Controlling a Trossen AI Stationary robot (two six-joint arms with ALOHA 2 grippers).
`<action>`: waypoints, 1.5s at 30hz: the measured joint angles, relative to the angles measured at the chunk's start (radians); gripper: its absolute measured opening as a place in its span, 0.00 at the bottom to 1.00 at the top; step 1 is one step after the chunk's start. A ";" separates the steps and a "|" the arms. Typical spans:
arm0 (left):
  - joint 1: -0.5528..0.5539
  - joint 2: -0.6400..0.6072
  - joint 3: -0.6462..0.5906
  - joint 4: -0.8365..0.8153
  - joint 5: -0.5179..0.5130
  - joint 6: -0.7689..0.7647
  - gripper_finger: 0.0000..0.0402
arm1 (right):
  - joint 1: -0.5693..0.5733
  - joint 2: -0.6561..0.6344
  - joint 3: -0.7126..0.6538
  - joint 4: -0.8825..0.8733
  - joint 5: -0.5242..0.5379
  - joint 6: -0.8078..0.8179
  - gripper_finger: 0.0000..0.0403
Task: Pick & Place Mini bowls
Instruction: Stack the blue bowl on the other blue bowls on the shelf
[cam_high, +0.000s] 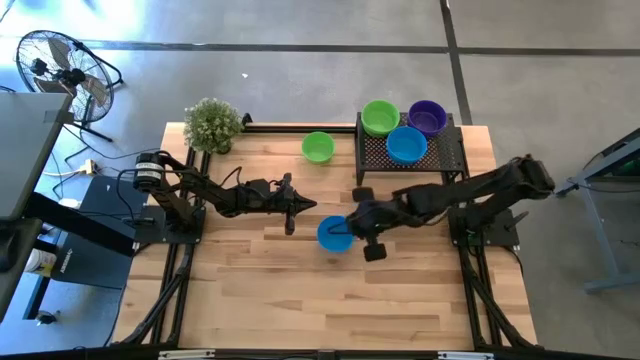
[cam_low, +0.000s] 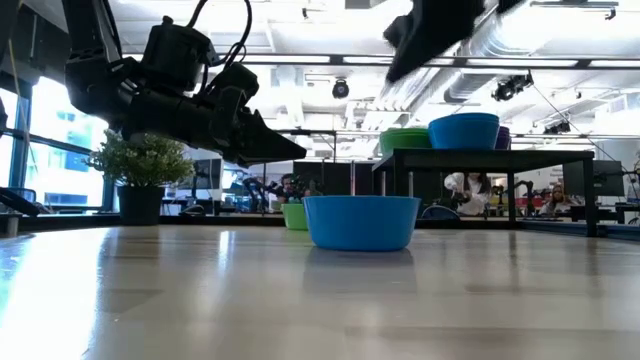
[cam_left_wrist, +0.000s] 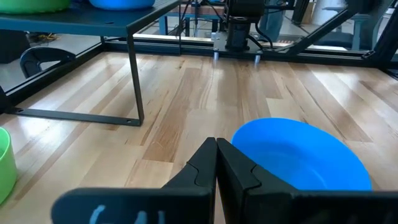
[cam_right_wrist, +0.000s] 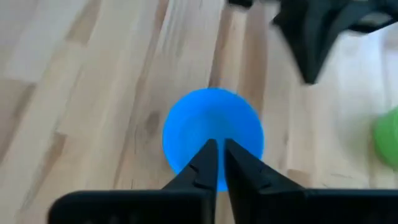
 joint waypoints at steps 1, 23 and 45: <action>0.000 0.000 0.000 0.000 0.000 0.000 0.00 | 0.000 0.023 -0.001 0.001 -0.005 -0.004 0.06; 0.000 0.000 0.000 -0.002 -0.001 0.000 0.00 | 0.059 0.432 -0.003 0.048 0.054 -0.274 0.19; 0.000 0.000 0.000 -0.002 0.001 0.000 0.00 | -0.096 -0.097 0.000 -0.277 0.086 0.080 0.01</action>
